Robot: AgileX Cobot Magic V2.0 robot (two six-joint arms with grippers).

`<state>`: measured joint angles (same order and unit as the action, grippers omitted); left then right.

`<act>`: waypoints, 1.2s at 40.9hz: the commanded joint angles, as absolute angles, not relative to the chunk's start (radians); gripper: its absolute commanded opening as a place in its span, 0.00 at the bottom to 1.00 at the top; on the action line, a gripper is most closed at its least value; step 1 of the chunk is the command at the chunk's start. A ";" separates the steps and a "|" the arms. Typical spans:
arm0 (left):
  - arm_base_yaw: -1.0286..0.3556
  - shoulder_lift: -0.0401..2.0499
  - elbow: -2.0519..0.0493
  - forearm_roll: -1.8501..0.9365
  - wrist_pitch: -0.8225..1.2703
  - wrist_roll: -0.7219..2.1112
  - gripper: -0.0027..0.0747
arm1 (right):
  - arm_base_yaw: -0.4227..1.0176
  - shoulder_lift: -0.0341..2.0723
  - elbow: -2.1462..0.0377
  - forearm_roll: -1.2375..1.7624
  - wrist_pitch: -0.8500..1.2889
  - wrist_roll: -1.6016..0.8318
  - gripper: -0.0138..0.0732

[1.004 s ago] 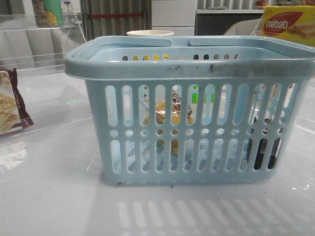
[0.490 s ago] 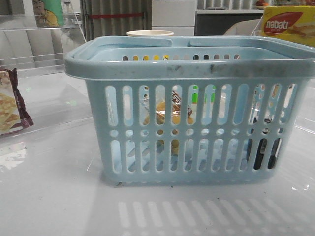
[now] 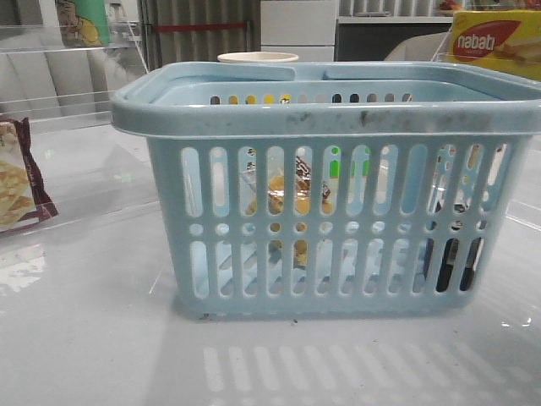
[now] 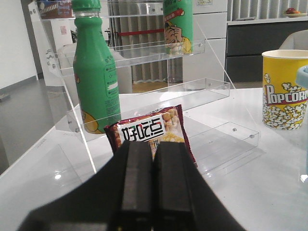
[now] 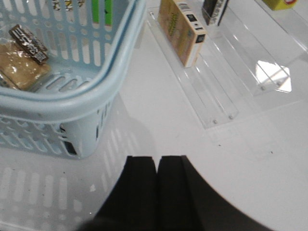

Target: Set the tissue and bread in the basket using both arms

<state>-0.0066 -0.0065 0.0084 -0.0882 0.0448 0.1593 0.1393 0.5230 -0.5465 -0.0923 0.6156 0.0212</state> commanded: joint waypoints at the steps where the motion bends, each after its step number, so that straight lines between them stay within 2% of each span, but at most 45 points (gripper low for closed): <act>1: -0.010 -0.025 0.007 -0.096 -0.043 0.151 0.15 | 0.088 0.411 -0.474 -0.108 0.508 0.017 0.22; 8: -0.010 -0.025 0.007 -0.096 -0.043 0.151 0.15 | 0.011 0.224 -0.286 -0.108 0.384 0.017 0.22; 16: -0.010 -0.025 0.007 -0.096 -0.043 0.151 0.15 | -0.012 0.068 -0.115 -0.107 0.254 0.017 0.22; 27: -0.010 -0.025 0.007 -0.096 -0.043 0.151 0.15 | -0.074 -0.030 0.025 -0.085 0.051 0.018 0.22; 49: -0.010 -0.024 0.007 -0.096 -0.043 0.151 0.15 | -0.072 -0.029 0.029 -0.009 0.016 0.019 0.22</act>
